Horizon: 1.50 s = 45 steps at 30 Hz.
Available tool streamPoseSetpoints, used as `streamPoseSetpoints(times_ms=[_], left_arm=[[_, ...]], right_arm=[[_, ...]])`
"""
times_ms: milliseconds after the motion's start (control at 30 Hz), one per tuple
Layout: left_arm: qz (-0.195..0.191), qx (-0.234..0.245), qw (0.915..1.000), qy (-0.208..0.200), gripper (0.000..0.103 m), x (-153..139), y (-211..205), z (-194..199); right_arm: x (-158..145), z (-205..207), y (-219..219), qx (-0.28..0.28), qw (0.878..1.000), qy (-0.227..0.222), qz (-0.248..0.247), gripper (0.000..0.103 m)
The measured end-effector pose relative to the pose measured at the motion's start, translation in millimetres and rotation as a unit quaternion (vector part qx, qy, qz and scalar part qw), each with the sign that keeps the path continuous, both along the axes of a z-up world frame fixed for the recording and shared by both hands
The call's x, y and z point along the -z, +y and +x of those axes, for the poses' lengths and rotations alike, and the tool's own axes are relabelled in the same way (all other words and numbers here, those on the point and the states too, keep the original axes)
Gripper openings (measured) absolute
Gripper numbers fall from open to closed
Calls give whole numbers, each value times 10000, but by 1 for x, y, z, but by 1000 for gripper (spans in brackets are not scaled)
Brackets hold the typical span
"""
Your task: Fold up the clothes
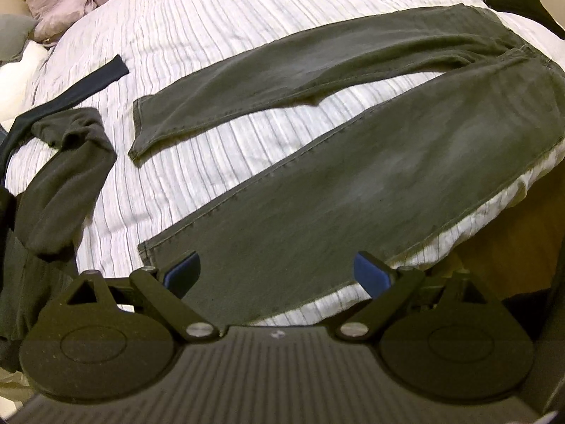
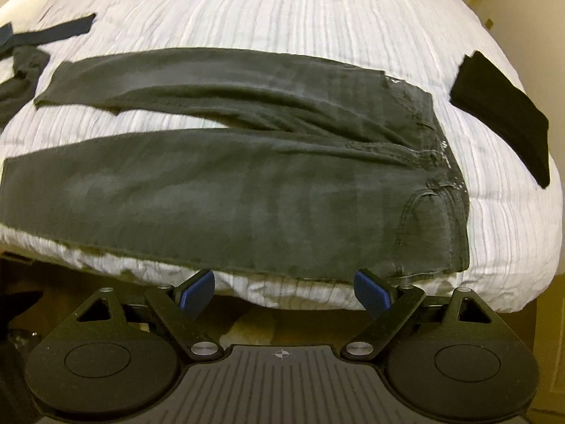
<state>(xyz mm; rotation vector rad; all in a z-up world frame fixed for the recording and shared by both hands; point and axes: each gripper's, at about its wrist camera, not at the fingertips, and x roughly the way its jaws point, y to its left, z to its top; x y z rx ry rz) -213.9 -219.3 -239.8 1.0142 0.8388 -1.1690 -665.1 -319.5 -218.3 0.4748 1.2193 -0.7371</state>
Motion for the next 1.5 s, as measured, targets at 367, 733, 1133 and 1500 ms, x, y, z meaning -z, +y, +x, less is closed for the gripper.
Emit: streamPoseSetpoints(times_ms=[367, 733, 1133, 1500], left_arm=[[27, -174, 9998, 19, 92, 1, 29, 25], [-111, 233, 9995, -167, 92, 0, 11, 59], [-294, 753, 9937, -771, 92, -9, -117, 92], [255, 1114, 9865, -1171, 87, 37, -256, 118]], right_arm=[[12, 41, 27, -384, 9991, -13, 159, 89], [8, 55, 13, -371, 9993, 21, -19, 89], [-15, 55, -161, -675, 9950, 163, -712, 89], [41, 77, -360, -1617, 9864, 23, -293, 88]])
